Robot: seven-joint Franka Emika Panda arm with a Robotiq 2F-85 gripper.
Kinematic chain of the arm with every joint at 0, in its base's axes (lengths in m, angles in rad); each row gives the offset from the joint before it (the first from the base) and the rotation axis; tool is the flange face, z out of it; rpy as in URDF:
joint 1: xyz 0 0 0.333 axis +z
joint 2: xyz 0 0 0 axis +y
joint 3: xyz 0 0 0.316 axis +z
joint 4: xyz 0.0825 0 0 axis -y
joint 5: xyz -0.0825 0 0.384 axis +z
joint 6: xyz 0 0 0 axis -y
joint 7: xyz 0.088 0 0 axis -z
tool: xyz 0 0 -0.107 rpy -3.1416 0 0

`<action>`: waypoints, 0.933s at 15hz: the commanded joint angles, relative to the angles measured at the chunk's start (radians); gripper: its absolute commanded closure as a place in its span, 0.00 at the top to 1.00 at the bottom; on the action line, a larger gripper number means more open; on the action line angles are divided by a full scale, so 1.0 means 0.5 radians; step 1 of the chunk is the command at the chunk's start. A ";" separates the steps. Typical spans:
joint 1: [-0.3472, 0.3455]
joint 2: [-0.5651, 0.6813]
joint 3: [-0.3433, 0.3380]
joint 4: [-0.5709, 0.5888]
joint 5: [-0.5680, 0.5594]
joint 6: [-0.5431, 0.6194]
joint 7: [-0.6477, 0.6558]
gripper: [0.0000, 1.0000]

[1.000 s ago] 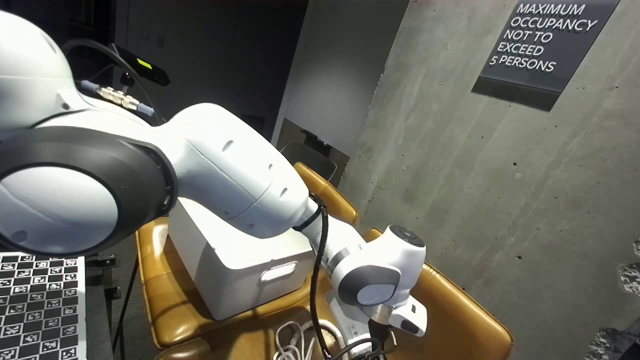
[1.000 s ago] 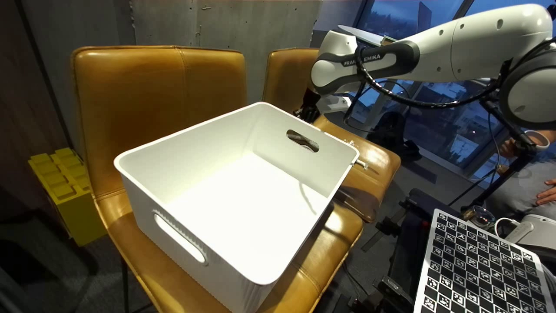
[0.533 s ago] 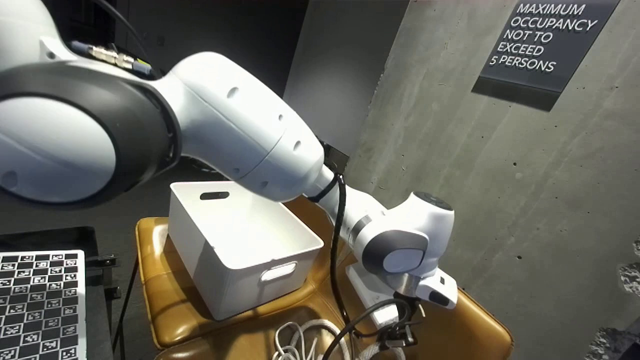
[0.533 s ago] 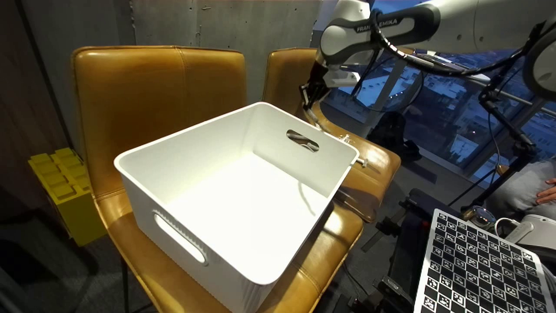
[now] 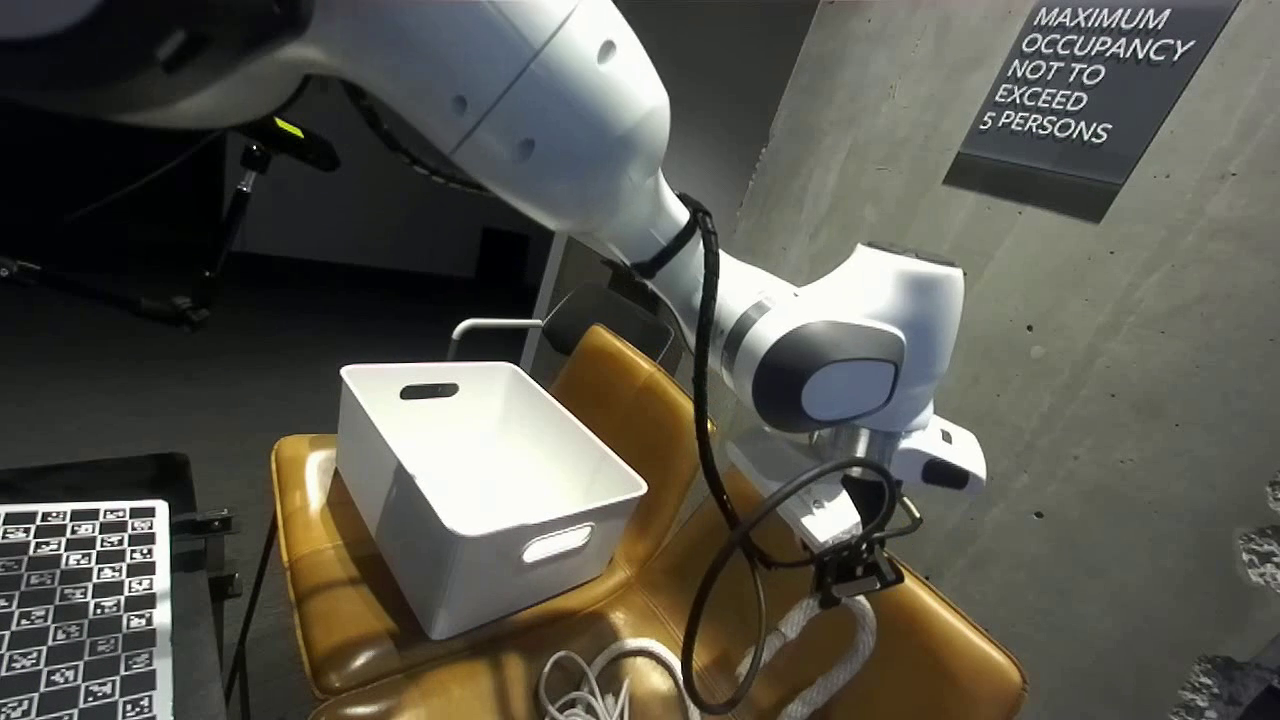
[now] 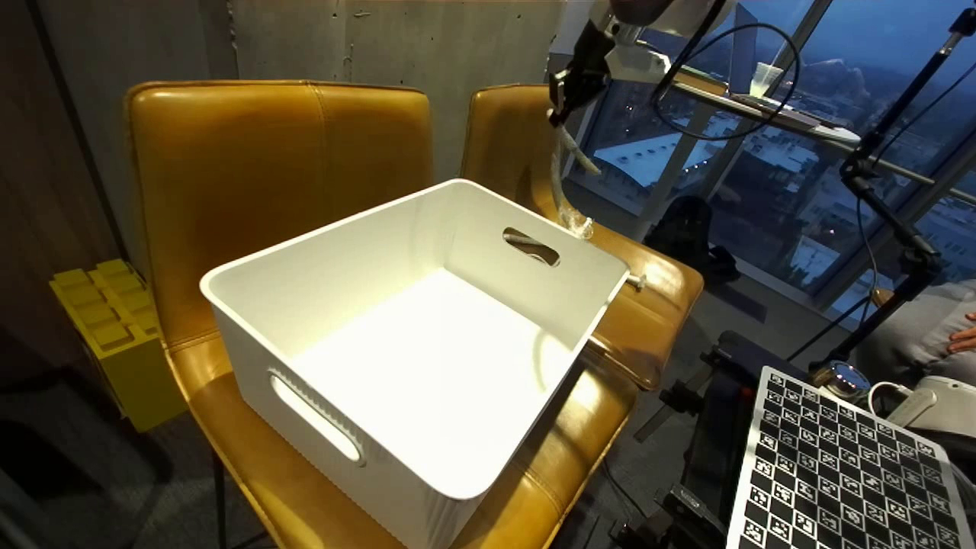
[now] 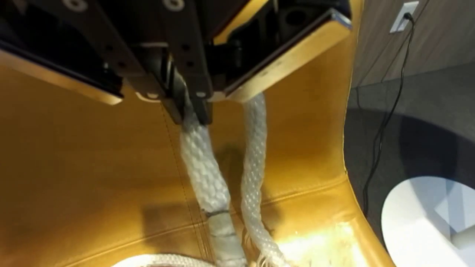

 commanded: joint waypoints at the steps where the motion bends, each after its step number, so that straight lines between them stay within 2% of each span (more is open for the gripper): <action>1: 0.004 -0.407 0.070 -0.483 0.034 0.280 -0.166 0.03; 8: 0.000 -1.037 0.269 -1.123 0.093 0.752 -0.383 0.03; 11: 0.040 -1.327 0.346 -1.402 0.143 0.955 -0.430 0.03; 14: 0.084 -1.606 0.434 -1.615 0.189 1.059 -0.432 0.03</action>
